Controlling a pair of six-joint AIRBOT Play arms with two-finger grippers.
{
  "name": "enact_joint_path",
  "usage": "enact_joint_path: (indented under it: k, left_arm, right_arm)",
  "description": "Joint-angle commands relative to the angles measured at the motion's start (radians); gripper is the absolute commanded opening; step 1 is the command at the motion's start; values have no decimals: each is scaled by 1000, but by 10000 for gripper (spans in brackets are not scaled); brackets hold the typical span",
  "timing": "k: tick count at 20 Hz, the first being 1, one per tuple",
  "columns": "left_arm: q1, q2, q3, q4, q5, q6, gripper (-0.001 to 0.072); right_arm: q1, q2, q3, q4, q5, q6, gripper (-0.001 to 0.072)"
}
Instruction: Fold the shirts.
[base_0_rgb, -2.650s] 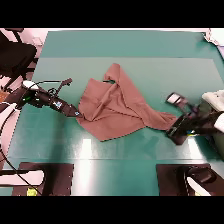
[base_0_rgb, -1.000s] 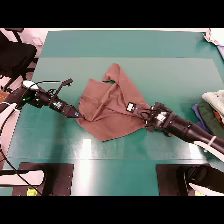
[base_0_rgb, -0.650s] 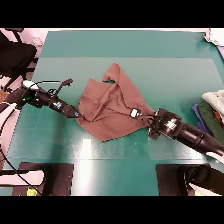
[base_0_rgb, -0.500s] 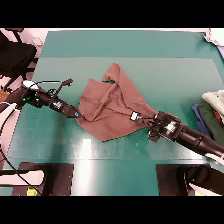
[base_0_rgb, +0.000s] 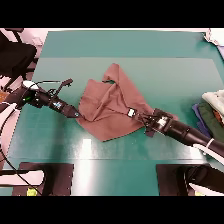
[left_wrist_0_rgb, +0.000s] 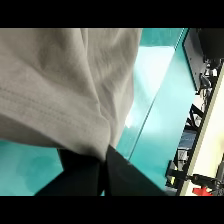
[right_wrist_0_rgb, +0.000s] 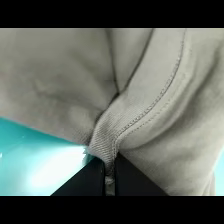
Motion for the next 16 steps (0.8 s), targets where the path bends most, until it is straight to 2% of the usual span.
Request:
enact_joint_path:
  k: [1, 8, 14, 16]
  left_arm:
    - [0, 1, 1, -2, -6, -16, 22]
    - [0, 21, 2, -148, -67, -15, 20]
    - [0, 207, 60, -164, -1, -19, 20]
    - [0, 265, 121, -112, 62, -68, 19]
  right_arm:
    - [-31, -5, 100, -2, 0, 2, 18]
    - [-151, 84, 338, -1, 63, -5, 18]
    - [-251, 242, 442, 0, 72, -5, 18]
    - [-283, 305, 459, 0, 73, -5, 18]
